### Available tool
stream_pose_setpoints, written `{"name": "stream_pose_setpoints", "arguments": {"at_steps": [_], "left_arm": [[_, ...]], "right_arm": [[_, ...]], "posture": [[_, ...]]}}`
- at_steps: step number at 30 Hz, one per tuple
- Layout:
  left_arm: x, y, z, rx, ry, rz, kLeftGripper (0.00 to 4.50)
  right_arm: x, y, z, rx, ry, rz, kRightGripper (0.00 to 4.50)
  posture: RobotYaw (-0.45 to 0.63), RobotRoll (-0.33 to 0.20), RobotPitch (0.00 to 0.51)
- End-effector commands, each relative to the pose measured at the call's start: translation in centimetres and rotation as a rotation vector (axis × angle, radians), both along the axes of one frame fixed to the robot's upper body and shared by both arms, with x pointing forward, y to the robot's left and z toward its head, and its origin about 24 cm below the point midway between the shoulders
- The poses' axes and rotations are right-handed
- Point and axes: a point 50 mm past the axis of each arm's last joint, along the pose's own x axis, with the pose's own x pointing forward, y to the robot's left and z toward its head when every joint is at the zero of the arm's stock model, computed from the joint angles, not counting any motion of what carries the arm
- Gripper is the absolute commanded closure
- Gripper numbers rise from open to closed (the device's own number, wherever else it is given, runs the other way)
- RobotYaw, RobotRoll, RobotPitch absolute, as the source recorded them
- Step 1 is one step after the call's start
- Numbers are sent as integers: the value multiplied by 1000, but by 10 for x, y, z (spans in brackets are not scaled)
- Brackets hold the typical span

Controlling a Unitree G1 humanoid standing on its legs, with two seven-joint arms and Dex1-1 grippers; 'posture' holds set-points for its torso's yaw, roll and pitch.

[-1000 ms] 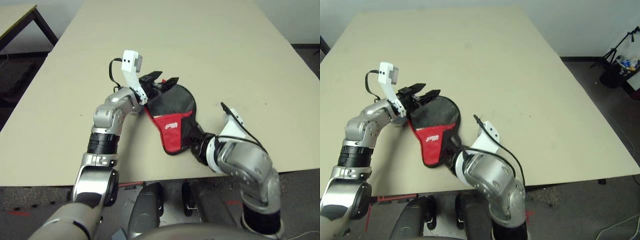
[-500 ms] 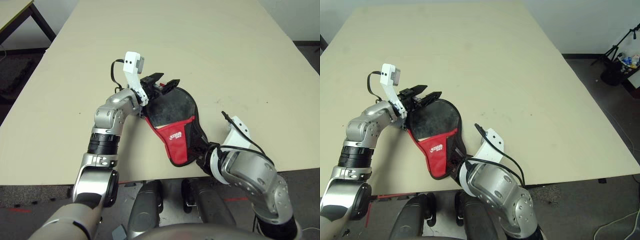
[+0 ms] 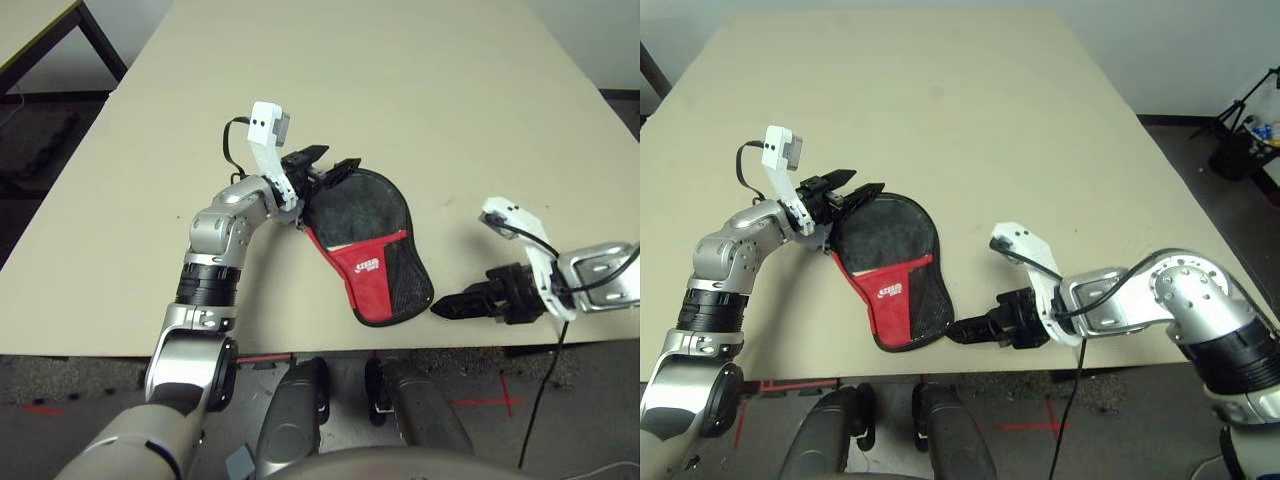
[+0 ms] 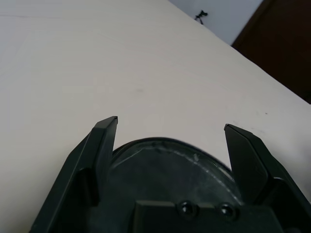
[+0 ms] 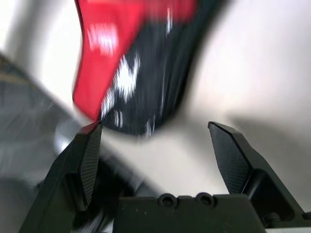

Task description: Store the ping-pong paddle in its case and zip it.

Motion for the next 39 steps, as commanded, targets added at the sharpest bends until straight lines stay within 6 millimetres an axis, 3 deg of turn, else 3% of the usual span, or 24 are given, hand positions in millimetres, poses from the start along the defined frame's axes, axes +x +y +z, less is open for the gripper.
{"name": "stream_pose_setpoints", "arguments": {"at_steps": [1, 3, 8, 16, 24, 33, 39], "left_arm": [[4, 2, 1, 18, -12, 16, 0], [6, 5, 3, 22, -22, 24, 0], [10, 10, 11, 39, -59, 40, 0], [17, 22, 27, 116, -116, 39, 0], [12, 56, 44, 275, -95, -6, 0], [-4, 91, 40, 391, -8, -9, 0], [-14, 96, 29, 420, 49, -27, 0]], "right_arm": [[29, 12, 10, -63, -234, -26, 28], [42, 22, 15, -70, -355, -7, 28], [49, 41, 10, -40, -475, 122, 28], [45, 48, -6, -93, -418, 300, 28], [43, 56, -19, -125, -371, 419, 28], [49, 76, -39, -114, -360, 454, 28], [50, 80, -54, -159, -372, 493, 28]], "posture": [[-131, 0, 178], [-125, 0, 174], [-105, 0, 166], [-88, 0, 155], [-75, 0, 150], [-41, 0, 151], [-25, 0, 153]]}}
